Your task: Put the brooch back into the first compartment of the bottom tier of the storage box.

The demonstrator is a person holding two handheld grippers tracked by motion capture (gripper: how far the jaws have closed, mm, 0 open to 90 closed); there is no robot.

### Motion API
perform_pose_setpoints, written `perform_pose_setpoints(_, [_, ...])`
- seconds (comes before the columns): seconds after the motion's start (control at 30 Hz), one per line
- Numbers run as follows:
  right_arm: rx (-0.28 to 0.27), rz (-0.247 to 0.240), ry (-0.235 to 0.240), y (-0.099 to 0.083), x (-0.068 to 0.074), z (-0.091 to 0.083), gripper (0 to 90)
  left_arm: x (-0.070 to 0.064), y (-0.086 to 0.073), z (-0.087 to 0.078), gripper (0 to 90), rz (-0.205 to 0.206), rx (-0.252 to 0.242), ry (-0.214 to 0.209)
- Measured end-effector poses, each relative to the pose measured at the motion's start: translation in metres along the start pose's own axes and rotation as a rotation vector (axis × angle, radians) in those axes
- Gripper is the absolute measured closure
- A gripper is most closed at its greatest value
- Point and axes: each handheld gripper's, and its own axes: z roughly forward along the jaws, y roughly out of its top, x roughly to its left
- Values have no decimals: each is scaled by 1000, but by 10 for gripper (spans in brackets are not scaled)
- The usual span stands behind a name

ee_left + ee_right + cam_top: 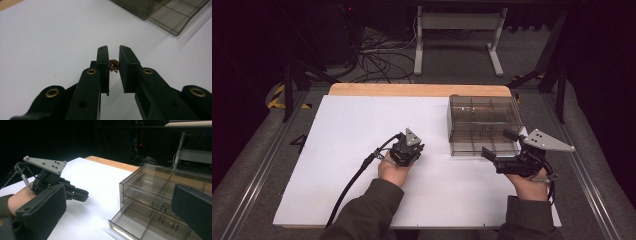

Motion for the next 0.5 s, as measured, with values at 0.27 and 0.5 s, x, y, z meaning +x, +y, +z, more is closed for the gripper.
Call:
perform_pose_setpoints(0.27, [-3,-1,-2,0,0,-1,10,-7,9,-4,795,23,-18,-12])
perform_pose_setpoints(0.5, [-5,4,-2,0,-1,-1,10,-11,17,-6,795,37,-33,-20])
